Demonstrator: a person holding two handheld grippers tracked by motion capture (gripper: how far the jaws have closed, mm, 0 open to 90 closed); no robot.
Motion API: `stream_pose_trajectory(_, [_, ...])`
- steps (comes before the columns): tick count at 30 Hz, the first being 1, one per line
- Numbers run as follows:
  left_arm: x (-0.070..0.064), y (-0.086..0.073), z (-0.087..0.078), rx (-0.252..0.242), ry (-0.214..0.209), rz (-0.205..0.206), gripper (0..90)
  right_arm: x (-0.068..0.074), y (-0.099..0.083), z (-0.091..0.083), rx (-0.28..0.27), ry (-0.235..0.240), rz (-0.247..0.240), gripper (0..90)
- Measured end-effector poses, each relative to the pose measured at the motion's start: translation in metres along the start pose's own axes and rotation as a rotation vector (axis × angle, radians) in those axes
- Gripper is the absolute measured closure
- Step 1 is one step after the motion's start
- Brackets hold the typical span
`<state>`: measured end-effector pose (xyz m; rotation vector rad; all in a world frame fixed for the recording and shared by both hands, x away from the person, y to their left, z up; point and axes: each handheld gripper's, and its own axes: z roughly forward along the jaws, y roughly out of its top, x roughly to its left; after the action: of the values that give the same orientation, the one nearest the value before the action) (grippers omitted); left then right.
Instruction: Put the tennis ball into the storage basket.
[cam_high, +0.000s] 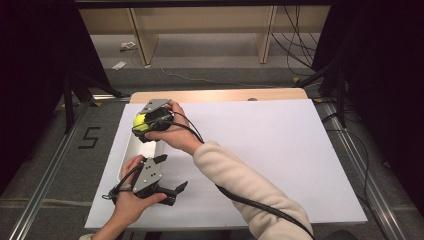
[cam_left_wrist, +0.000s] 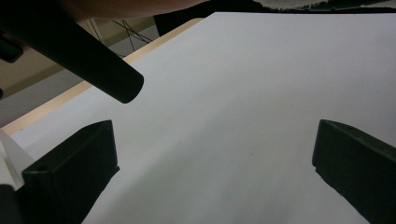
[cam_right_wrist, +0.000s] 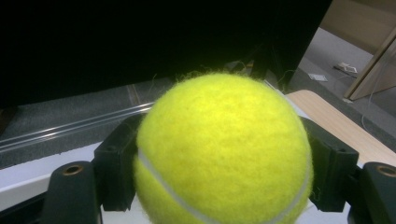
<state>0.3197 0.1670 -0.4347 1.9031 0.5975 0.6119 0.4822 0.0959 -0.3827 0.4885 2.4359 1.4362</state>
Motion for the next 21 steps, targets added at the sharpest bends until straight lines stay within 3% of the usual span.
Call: stream_pose_trajectory(21, [-0.0005,0.0002,0.0004,0.001,-0.004,0.001,0.0,-0.0011,-0.0029,0.0083,0.022,0.010,0.008,26.5])
